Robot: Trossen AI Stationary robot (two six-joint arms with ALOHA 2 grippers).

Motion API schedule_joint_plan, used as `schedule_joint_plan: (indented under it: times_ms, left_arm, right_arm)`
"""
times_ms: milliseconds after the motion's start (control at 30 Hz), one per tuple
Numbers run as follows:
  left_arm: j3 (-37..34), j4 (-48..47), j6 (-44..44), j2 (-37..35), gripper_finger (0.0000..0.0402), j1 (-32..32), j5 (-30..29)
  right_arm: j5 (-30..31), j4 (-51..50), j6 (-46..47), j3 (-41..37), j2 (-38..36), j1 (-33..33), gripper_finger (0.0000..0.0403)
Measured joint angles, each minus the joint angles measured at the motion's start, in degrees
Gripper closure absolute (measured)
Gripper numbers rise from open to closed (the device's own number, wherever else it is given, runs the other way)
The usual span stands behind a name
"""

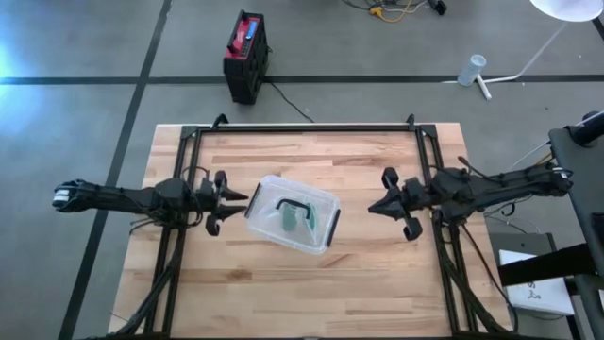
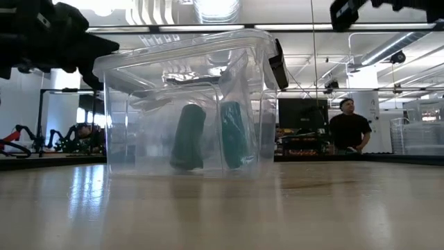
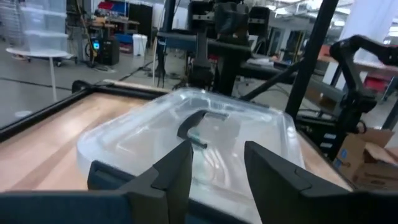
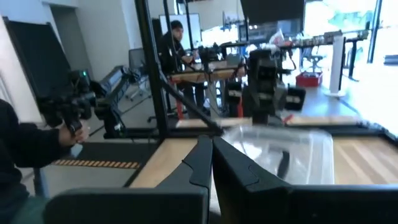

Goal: Roll bandage
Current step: Return to Home Position

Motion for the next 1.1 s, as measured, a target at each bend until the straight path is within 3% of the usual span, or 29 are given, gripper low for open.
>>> schedule_joint_plan:
  times_ms: [333, 400, 533, 633, 733, 833, 1000, 1100]
  left_arm:
    - [0.5, -11.7, -4.5, -6.3, 0.0271, 0.0, -0.7]
    - [2.0, -19.1, -6.1, -8.5, 0.0273, 0.0, -3.8]
    - [2.9, -30.9, -8.4, -11.0, 0.0274, 0.0, -16.4]
    - [0.4, -28.4, -8.0, -10.9, 0.0269, 0.0, -20.0]
    - [-2.9, -19.2, -6.1, -9.8, 0.0264, 0.0, -15.7]
    - [-4.6, -12.8, -3.5, -7.4, 0.0257, 0.0, -9.2]
    - [-4.6, -8.4, -4.9, -3.1, 0.0246, 0.0, -7.7]
    - [-4.5, -6.1, -5.5, -1.8, 0.0239, 0.0, -5.0]
  right_arm:
    - [0.1, 7.5, 1.7, -13.3, -9.0, 0.0, 0.0396]
    - [0.3, 8.6, 2.8, -16.0, -10.9, 0.0, 0.0396]
    - [6.1, 8.5, 5.1, -19.6, -13.5, 0.0, 0.0396]
    - [13.6, 7.6, 4.2, -21.1, -13.8, 0.0, 0.0396]
    - [16.7, 6.8, 7.5, -21.4, -13.7, 0.0, 0.0396]
    - [16.7, 4.6, 9.5, -21.0, -14.0, 0.0, 0.0396]
    - [15.0, 3.8, 2.9, -21.4, -15.1, 0.0, 0.0396]
    - [9.1, 3.9, 0.4, -21.4, -15.7, 0.0, 0.0396]
